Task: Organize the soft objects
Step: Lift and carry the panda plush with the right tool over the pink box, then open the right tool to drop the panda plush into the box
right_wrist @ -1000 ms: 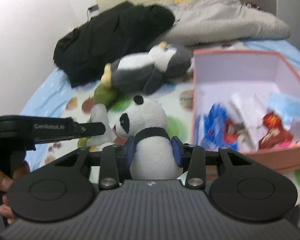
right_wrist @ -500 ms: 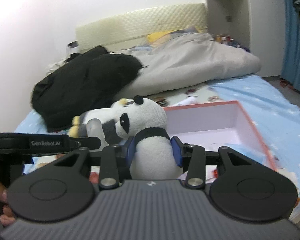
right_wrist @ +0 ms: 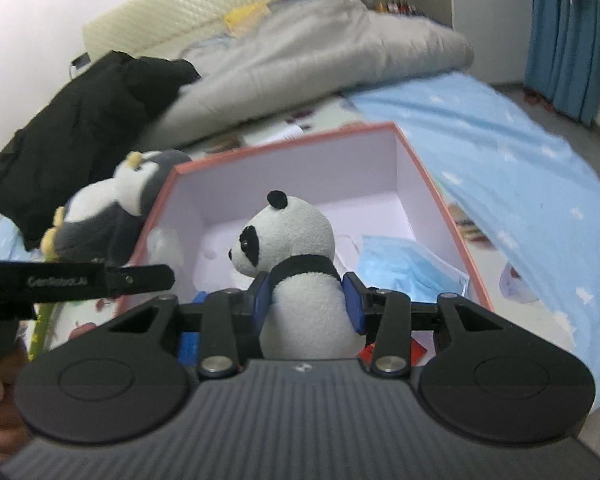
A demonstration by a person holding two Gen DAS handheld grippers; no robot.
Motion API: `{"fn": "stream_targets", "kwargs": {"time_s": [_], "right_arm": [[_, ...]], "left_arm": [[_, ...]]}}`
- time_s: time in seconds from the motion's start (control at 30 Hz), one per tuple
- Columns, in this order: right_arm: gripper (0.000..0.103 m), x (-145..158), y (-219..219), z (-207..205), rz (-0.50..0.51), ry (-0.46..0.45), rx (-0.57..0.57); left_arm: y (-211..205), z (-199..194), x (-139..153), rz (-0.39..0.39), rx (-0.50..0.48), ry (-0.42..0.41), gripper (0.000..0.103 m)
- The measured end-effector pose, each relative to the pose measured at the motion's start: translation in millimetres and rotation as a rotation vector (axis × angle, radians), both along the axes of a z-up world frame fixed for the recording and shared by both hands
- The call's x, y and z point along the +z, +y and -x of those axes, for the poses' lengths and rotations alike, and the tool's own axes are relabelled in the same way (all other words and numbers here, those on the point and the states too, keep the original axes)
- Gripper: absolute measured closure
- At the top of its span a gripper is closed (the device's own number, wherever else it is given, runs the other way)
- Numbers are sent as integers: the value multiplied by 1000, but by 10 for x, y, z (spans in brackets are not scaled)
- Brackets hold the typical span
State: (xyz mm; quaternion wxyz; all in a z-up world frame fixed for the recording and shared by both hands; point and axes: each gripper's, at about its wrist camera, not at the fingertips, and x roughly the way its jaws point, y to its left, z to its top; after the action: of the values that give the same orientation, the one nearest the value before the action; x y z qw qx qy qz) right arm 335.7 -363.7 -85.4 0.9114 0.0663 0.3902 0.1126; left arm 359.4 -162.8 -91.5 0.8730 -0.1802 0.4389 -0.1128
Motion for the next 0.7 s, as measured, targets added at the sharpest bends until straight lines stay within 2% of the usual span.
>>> {"fn": "stream_targets", "kwargs": {"time_s": [0.17,0.27,0.33,0.37,0.4,0.47,0.57,0.6,0.7], "right_arm": [[60,-277,-73,-194,-14,65,0],[60,-378,-62,-249,-20,99,17],[59,-409,-69,-268,-27,116,13],[59,-418,-73,-270,-25,122,0],[59,-424,-81,-286,-23,128,-8],[60,-404,-90,-275,-24,128,-12],[58,-311,-84,-229,-10,109,-8],[54,-280,-90,-219,-16,108,-8],[54,-142,-106,-133,-36,82,-15]], "left_arm": [[-64,-142,-248,-42,-23,39,92],[-39,-179,-360,-37,-6,70,92],[-41,-201,-391,-48,-11,84,86],[-41,-215,-403,-58,-6,88,80],[-39,-232,-407,-67,2,94,80],[-50,-231,-371,-76,-6,87,78],[-49,-196,-265,-75,-8,78,66],[-43,-172,-213,-69,-11,66,66],[-13,-69,-18,-70,-10,26,65]]}}
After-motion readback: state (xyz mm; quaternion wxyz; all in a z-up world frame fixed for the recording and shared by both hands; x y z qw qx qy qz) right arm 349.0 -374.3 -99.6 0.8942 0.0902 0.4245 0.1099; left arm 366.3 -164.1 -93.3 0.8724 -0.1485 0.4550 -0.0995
